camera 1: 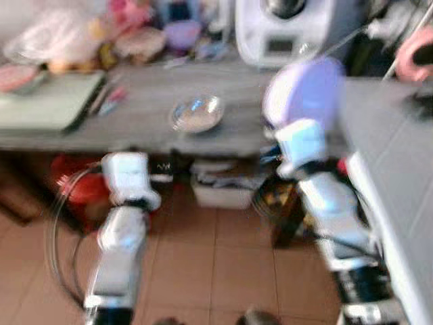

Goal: Setting the table

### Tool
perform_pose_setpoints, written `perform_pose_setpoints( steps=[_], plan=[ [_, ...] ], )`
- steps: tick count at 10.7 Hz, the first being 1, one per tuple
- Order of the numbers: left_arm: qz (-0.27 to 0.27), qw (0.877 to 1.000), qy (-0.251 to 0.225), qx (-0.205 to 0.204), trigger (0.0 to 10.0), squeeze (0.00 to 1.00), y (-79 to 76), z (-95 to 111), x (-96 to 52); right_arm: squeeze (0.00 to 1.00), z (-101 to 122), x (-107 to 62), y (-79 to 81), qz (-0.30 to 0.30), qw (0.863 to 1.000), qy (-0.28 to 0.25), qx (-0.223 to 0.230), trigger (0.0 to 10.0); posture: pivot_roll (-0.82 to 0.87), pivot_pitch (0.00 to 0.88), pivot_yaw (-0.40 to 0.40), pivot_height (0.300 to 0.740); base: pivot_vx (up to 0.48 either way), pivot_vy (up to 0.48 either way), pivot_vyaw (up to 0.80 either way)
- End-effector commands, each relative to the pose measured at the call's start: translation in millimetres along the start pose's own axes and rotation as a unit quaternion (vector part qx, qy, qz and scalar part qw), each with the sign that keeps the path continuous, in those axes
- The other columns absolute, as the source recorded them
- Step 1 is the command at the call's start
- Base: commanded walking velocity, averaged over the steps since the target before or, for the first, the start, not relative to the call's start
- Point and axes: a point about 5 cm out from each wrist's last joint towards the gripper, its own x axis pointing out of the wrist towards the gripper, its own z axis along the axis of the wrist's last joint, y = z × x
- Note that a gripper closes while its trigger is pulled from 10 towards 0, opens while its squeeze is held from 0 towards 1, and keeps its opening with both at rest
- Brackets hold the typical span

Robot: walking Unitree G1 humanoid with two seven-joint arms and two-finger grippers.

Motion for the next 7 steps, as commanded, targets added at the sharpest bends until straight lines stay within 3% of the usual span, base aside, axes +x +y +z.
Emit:
perform_pose_setpoints(
  steps=[1, 3, 7],
  plan=[
    [0.013, 1.0, 0.005, 0.007, 10.0, 0.0, 10.8, -1.0, -1.8, 0.0, 7.0, 4.6, 10.0, 0.015, 1.0, -0.016, 0.006, 10.0, 0.0, 0.069, 0.033, 0.74, 0.454, 0.0, 0.0],
    [0.013, 1.0, 0.003, 0.007, 10.0, 0.0, 11.4, -0.8, -2.1, 0.0, 7.5, 5.2, 10.8, 0.018, 1.0, -0.018, 0.008, 10.0, 0.0, 0.069, 0.033, 0.74, 0.426, 0.0, 0.0],
    [0.022, 1.0, 0.008, 0.002, 10.0, 0.0, 12.6, -1.6, -1.0, 0.0, 7.9, 5.8, 14.5, 0.026, 0.999, -0.02, 0.013, 10.0, 0.0, 0.073, 0.036, 0.74, 0.301, 0.367, 0.0]
  ],
)
